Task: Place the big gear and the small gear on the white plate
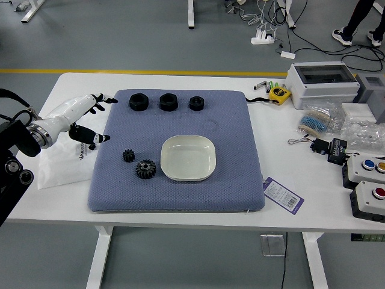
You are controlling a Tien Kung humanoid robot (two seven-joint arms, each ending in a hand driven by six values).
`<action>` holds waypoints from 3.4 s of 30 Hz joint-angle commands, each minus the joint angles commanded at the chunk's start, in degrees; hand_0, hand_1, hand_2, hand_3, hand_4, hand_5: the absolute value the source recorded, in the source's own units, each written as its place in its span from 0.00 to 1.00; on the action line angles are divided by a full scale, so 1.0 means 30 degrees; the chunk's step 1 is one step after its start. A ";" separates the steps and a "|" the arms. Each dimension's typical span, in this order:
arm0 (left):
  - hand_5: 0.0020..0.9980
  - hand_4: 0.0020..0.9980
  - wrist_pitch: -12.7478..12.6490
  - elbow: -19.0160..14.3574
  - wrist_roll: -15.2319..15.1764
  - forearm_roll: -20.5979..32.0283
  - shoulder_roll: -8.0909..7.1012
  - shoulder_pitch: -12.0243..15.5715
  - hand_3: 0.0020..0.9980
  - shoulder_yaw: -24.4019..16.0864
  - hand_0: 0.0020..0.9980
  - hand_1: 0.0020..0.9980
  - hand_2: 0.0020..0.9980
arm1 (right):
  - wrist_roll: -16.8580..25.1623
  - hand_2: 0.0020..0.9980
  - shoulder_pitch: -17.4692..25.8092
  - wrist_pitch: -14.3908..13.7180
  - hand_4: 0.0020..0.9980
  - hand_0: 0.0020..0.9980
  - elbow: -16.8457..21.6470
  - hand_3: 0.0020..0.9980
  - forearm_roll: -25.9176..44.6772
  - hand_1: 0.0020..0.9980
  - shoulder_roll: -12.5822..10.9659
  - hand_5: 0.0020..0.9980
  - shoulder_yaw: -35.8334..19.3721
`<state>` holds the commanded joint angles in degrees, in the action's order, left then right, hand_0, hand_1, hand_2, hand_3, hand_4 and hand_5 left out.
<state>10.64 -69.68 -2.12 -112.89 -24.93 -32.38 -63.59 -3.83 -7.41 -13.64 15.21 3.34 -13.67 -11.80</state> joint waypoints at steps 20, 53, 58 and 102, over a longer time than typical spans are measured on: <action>0.00 0.80 0.0146 0.2670 -0.1374 -0.0965 -0.0351 -0.3329 0.78 0.6890 0.63 0.71 0.80 | -0.0178 0.74 -0.0005 -0.0070 0.80 0.68 0.0036 0.58 -0.0253 0.66 0.0005 0.71 -0.0182; 0.00 0.77 -0.0709 0.6798 -0.2410 -0.1230 0.1599 -0.4412 0.66 0.8023 0.61 0.70 0.77 | -0.0250 0.74 0.0102 -0.0106 0.80 0.68 0.0130 0.58 -0.0447 0.66 0.0133 0.72 -0.0299; 0.00 0.76 -0.0718 0.7150 -0.2394 -0.1140 0.1614 -0.4503 0.66 0.7987 0.61 0.68 0.77 | -0.0247 0.74 0.0045 -0.0098 0.80 0.68 0.0129 0.58 -0.0407 0.66 0.0112 0.72 -0.0274; 0.00 0.72 -0.1332 0.8588 -0.1717 0.1103 0.2137 -0.4095 0.58 0.7549 0.39 0.48 0.53 | -0.0128 0.74 -0.0192 -0.0002 0.80 0.68 0.0112 0.58 -0.0153 0.66 0.0008 0.71 -0.0073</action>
<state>6.64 -43.91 -7.27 -109.58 -18.52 -44.67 -40.95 -4.21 -7.98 -13.65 15.54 2.88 -13.64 -12.02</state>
